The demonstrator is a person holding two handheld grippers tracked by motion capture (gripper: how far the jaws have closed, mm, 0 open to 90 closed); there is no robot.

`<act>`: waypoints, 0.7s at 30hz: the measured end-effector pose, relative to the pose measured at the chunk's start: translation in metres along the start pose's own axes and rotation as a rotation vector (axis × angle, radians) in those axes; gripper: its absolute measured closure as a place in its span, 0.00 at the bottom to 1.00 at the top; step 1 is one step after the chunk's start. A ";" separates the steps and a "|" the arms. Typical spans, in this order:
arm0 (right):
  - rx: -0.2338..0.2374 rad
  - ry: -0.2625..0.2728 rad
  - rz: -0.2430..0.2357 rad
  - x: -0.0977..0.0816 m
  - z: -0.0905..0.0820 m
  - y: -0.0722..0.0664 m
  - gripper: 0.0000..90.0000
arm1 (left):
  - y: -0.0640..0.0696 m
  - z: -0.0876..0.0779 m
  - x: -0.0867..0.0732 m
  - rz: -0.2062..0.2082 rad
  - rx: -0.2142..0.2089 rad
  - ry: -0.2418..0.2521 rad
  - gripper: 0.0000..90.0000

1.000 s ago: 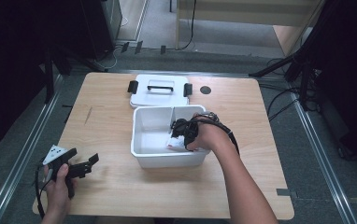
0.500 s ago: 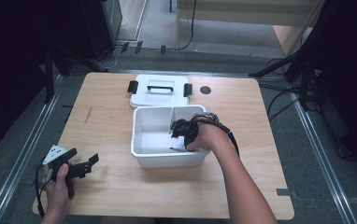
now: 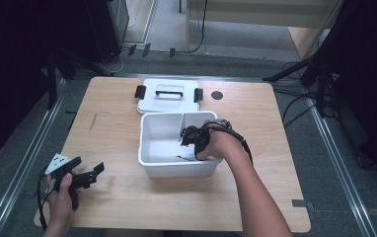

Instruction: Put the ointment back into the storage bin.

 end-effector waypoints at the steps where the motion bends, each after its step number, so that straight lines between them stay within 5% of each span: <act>1: -0.003 0.004 -0.001 0.000 0.000 0.000 0.74 | 0.000 0.000 0.000 0.001 0.000 -0.002 0.00; 7: -0.008 0.049 0.025 0.000 -0.011 0.004 0.93 | 0.000 0.000 0.000 0.000 0.001 -0.002 0.00; 21: -0.032 0.176 0.092 -0.013 -0.050 0.012 0.94 | 0.000 0.000 0.000 0.000 0.002 -0.002 0.00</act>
Point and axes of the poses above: each handheld gripper's, and its own axes: z roughly forward along the jaws, x roughly out of its top, y roughly to its right, the point moved 8 cm from there along z, roughly forward along the jaws, and after that the axes turned 4 degrees about -x, right-handed, at the moved point
